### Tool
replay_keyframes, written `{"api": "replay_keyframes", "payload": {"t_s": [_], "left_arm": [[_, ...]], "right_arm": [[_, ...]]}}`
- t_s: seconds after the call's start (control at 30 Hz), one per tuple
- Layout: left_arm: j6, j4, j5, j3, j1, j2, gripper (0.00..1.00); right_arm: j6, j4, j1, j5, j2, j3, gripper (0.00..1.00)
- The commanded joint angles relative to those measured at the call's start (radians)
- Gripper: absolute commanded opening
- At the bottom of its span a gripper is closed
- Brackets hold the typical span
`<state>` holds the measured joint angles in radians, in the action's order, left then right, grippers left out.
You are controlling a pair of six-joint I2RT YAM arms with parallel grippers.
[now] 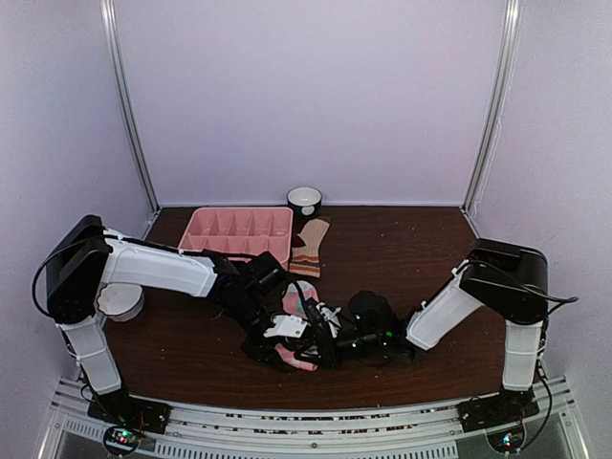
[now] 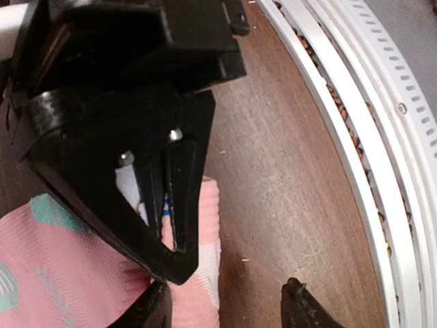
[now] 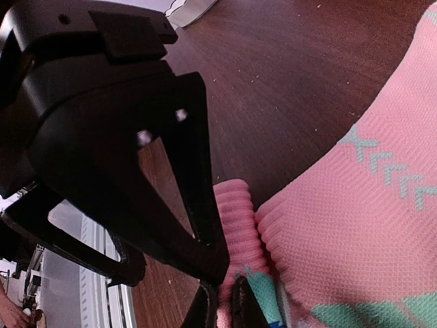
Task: Roll the socks
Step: Roll the sock at the center of the board.
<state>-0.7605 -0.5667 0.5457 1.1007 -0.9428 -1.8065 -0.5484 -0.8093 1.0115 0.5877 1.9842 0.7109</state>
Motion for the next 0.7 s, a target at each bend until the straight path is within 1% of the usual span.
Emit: {"api": "replay_keyframes", "payload": {"t_s": [0.0,0.13,0.23,0.4,0.6,0.63,0.67], "left_arm": [[-0.035,0.001,0.001,-0.057,-0.007,0.024,0.57],[-0.01,0.073,-0.069,-0.087,-0.008,0.016,0.56],[0.008,0.12,-0.126,-0.092,-0.01,0.001,0.53],[0.02,0.18,-0.225,-0.084,-0.023,-0.043,0.45],[0.017,0.171,-0.275,-0.077,-0.028,-0.095,0.42],[0.014,0.166,-0.28,-0.078,-0.028,-0.103,0.41],[0.012,0.157,-0.283,-0.073,-0.028,-0.111,0.38]], "right_arm": [[-0.027,0.261,-0.011,-0.08,0.056,-0.004,0.0],[-0.024,0.278,-0.012,-0.073,0.073,-0.001,0.0],[-0.032,0.275,-0.013,-0.064,0.09,-0.003,0.0],[-0.064,0.217,-0.013,-0.04,0.093,-0.026,0.01],[-0.065,0.206,-0.017,-0.031,0.061,-0.041,0.15],[-0.067,0.196,-0.019,-0.024,0.055,-0.044,0.19],[-0.067,0.181,-0.019,-0.015,0.047,-0.049,0.25]]}}
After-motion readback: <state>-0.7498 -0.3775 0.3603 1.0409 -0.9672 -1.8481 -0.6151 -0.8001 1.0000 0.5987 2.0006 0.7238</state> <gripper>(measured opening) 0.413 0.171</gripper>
